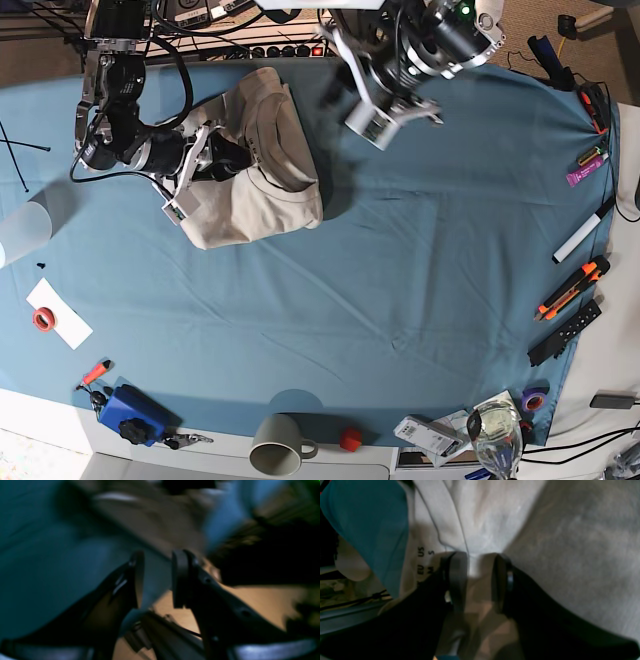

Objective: Fold the T-shirt properly

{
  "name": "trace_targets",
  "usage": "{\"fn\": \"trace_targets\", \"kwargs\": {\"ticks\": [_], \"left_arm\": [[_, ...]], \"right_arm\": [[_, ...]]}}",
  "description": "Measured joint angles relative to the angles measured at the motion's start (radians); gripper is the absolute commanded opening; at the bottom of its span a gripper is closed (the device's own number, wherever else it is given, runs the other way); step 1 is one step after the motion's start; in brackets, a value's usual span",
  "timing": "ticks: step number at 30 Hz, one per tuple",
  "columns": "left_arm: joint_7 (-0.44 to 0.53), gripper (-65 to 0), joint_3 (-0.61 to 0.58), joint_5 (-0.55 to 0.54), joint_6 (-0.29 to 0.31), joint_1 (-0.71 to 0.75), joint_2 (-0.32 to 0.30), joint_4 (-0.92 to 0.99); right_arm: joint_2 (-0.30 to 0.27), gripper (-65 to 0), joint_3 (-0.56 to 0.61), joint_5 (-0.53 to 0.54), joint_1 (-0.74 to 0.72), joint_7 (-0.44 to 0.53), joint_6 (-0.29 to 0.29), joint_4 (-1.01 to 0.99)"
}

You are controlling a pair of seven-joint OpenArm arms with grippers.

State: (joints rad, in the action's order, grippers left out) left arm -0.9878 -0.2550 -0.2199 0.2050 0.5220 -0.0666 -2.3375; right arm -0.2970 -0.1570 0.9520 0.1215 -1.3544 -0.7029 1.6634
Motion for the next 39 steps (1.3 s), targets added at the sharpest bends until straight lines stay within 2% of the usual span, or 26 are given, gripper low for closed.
{"fn": "trace_targets", "kwargs": {"ticks": [3,7,13,17,19,21,23,25,26,30,34,39], "left_arm": [[0.001,-47.7,0.0,0.14,-0.085,-0.007,0.0,0.0],[-0.008,-47.7,0.0,0.309,-0.17,-0.006,-0.006,0.0],[-0.07,-47.7,0.0,0.455,-0.265,0.0,-0.077,0.0],[-0.085,-47.7,0.012,0.507,-0.296,0.016,-0.105,0.0],[-0.084,-50.8,0.055,0.497,-0.313,0.019,-0.101,0.0],[-0.081,-57.3,0.13,0.491,-0.313,0.021,-0.1,0.0],[-0.069,-61.8,0.226,0.432,-0.319,0.026,-0.101,0.0],[-0.06,-65.0,0.317,0.332,-0.301,0.029,-0.112,0.0],[-0.061,-65.0,0.36,0.281,-0.277,0.032,-0.116,0.0],[-0.088,-65.0,0.513,0.119,-0.208,0.079,-0.127,0.0],[-0.157,-65.0,0.607,0.005,-0.2,0.156,-0.128,0.0],[-0.164,-65.0,0.616,-0.016,-0.182,0.275,-0.127,0.0]], "right_arm": [[-0.002,-45.1,-0.036,0.024,0.005,-0.061,0.004,0.048],[-0.002,-45.1,-0.112,0.093,0.014,-0.059,0.006,0.179],[-0.002,-45.1,-0.208,0.078,0.145,-0.071,0.006,0.248],[-0.002,-45.1,-0.277,0.095,0.222,-0.056,0.006,0.302],[-0.002,-45.1,-0.322,0.093,0.262,-0.057,0.006,0.324],[-0.002,-45.1,-0.365,0.089,0.294,-0.065,0.006,0.343],[-0.002,-45.1,-0.401,0.09,0.309,-0.063,0.006,0.367],[-0.002,-45.3,-0.43,0.097,0.32,-0.055,0.006,0.383],[-0.002,-45.9,-0.445,0.096,0.331,-0.056,0.006,0.386],[-0.002,-55.0,-0.484,0.095,0.373,-0.06,0.006,0.389],[0.007,-64.4,-0.485,0.096,0.427,-0.056,0.006,0.393],[0.032,-65.0,-0.485,0.095,0.513,-0.057,0.006,0.393]]}}
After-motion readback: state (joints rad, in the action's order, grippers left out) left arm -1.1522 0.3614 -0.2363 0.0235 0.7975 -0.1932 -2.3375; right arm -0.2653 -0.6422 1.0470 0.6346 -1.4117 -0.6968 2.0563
